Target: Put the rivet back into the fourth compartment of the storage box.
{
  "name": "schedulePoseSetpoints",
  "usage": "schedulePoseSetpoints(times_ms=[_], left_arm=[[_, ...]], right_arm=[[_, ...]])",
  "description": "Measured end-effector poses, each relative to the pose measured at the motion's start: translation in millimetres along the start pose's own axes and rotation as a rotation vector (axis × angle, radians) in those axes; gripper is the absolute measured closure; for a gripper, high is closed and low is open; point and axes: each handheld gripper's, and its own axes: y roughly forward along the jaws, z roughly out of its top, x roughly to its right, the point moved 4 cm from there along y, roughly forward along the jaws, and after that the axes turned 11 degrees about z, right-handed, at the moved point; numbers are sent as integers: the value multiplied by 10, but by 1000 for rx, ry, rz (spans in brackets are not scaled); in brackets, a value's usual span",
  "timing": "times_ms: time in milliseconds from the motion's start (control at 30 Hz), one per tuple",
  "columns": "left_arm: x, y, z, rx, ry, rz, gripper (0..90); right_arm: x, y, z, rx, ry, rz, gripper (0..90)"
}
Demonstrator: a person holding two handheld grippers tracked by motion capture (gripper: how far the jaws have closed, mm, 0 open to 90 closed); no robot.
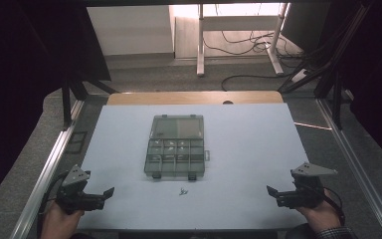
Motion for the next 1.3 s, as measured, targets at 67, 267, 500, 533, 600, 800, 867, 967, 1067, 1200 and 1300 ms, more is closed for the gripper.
schedulePoseSetpoints(times_ms=[67,267,500,533,600,800,867,967,1067,1200,1300], left_arm=[[10,14,-14,-19,21,10,0],[13,32,-5,-23,1,-13,0],[9,42,-11,-39,4,-2,0],[10,44,-12,-42,0,-2,0],[11,46,-11,-42,-4,-1,0],[14,66,-10,-53,-29,-22,0],[26,73,-9,-65,-28,-24,0],[55,78,2,-83,0,-7,0],[97,73,38,-88,2,-24,0],[142,75,94,-84,-3,-50,0],[198,88,146,-83,15,-80,0]], right_arm=[[8,-3,-1,0,2,-8,0],[20,-2,-10,-7,1,-21,0],[27,29,-29,-42,11,-34,0],[30,36,-37,-50,13,-36,0],[31,41,-41,-56,14,-37,0],[23,44,-33,-55,1,-36,0],[25,53,-37,-63,7,-42,0],[32,59,-36,-67,8,-48,0],[34,60,-28,-61,8,-52,0],[33,53,-17,-49,6,-52,0],[31,53,-11,-43,3,-50,0]])
